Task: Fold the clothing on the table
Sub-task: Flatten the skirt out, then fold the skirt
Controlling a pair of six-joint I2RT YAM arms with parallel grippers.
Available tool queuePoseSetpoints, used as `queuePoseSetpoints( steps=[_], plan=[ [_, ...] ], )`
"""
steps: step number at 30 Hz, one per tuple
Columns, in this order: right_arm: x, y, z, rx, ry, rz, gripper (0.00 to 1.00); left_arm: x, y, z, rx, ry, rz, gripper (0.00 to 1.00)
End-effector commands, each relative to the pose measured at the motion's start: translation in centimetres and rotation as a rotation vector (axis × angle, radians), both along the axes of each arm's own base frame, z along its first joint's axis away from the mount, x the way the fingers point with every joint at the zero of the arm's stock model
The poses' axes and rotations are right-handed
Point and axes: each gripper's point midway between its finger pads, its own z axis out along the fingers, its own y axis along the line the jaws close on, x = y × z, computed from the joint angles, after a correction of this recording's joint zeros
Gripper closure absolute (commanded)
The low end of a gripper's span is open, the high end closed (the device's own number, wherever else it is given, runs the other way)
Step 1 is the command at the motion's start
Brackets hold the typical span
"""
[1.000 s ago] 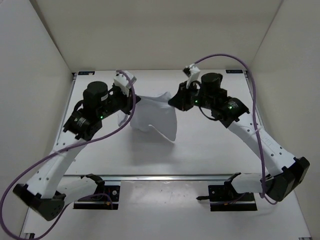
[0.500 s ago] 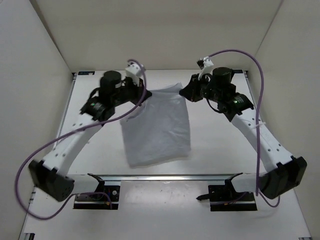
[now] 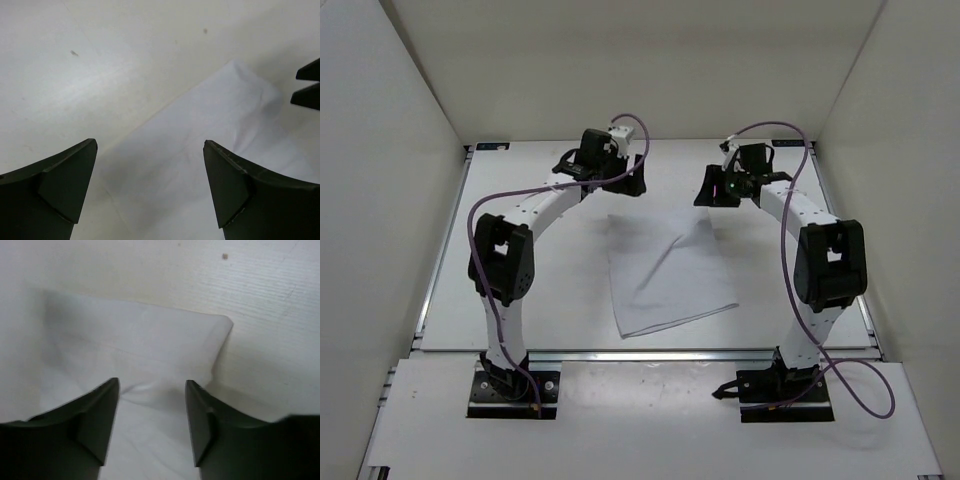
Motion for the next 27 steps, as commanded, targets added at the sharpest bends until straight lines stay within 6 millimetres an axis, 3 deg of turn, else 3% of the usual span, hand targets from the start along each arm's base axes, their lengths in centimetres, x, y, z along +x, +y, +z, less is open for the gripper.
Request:
queuePoseSetpoints(
  steps=[1,4,6,7,9,14,21,27],
  plan=[
    [3.4,-0.3,5.5,0.002,-0.203,0.017,0.45,2.2,0.9,7.6,-0.082,-0.162,0.078,0.01],
    [3.9,-1.6,4.6,0.047,-0.177,-0.008,0.24,1.4,2.0,4.8,-0.071,-0.12,0.128,0.01],
    [4.3,-2.4,4.0,0.038,-0.18,-0.017,0.18,0.8,2.7,2.8,-0.069,-0.073,0.162,0.04],
    [4.6,-3.2,3.8,0.021,-0.179,-0.03,0.18,0.1,3.0,1.1,-0.063,-0.035,0.177,0.06],
    [4.9,-3.6,2.1,-0.018,-0.138,-0.035,0.18,-0.1,3.7,0.0,-0.073,-0.012,0.213,0.15],
    [5.9,-3.0,-0.8,-0.042,-0.09,-0.019,0.2,-2.2,3.9,-3.7,-0.097,0.064,0.269,0.2],
    [6.9,-2.5,-3.2,-0.025,-0.011,0.012,0.22,-2.6,3.9,-5.5,-0.109,0.115,0.289,0.22],
    [6.2,-1.6,-5.5,-0.056,0.048,0.042,0.28,-2.0,4.6,-7.5,-0.131,0.174,0.323,0.24]
  ],
)
